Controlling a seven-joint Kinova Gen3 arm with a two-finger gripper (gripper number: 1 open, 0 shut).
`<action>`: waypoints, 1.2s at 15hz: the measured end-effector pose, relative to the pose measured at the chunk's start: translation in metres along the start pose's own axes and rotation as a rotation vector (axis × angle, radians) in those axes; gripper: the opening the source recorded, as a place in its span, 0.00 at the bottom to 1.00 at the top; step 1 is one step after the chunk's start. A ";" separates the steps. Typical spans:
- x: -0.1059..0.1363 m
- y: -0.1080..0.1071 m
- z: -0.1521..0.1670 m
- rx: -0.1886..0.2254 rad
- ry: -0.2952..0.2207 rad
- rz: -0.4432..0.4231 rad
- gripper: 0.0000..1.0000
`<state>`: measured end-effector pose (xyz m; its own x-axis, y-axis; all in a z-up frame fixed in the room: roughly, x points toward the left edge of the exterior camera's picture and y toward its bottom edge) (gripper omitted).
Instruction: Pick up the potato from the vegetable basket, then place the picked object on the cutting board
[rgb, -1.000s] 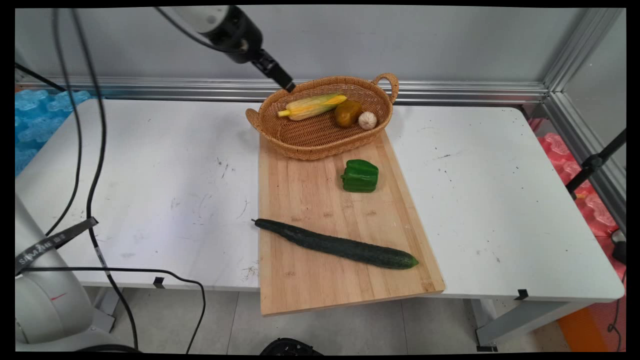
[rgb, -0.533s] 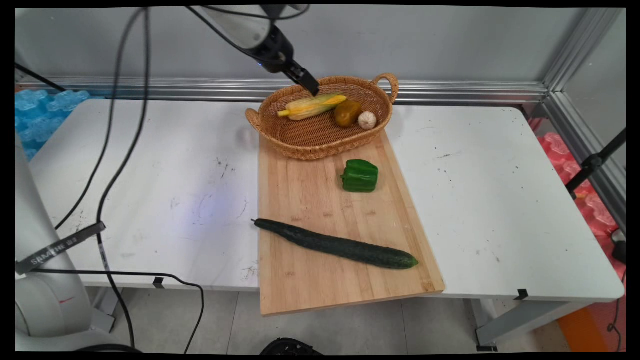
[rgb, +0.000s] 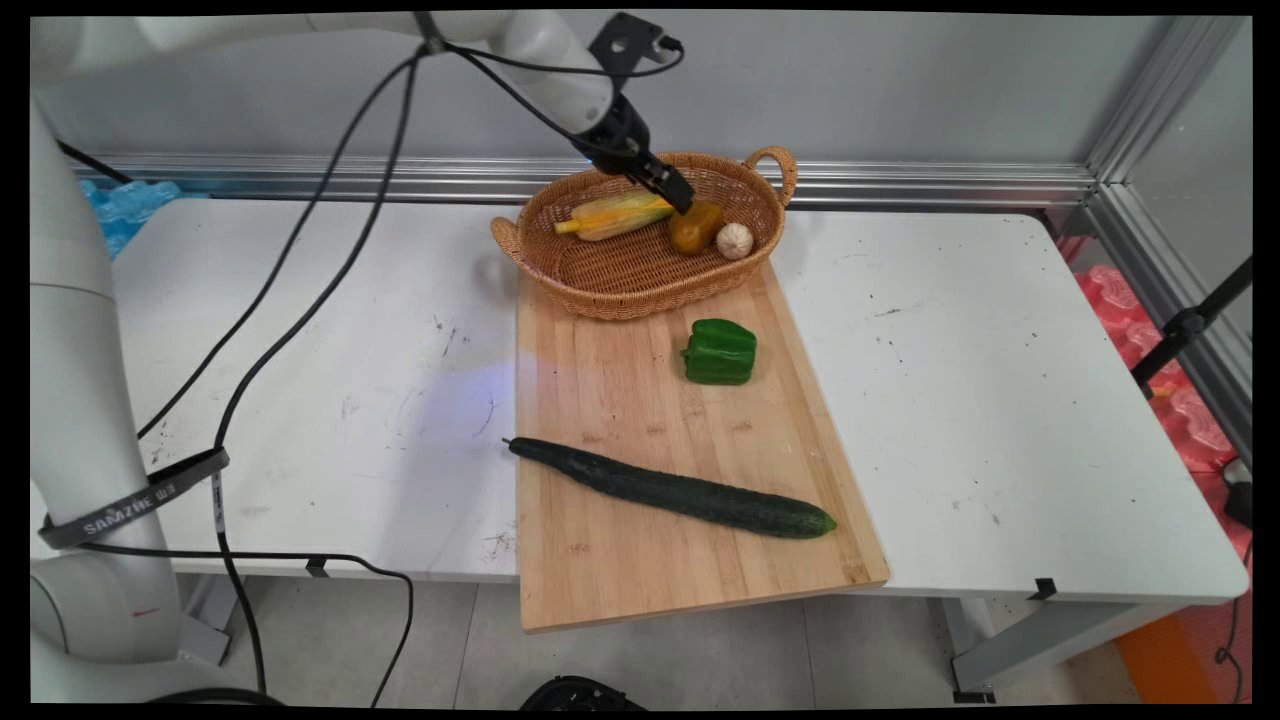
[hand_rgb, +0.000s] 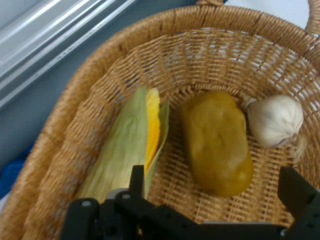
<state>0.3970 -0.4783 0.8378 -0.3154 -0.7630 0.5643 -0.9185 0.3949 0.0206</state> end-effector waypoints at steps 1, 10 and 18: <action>0.002 0.001 0.007 -0.006 -0.001 -0.004 1.00; 0.007 0.010 0.058 -0.022 -0.026 -0.023 1.00; 0.005 0.013 0.075 -0.022 -0.043 -0.023 0.00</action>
<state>0.3657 -0.5155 0.7789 -0.3046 -0.7930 0.5276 -0.9203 0.3877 0.0515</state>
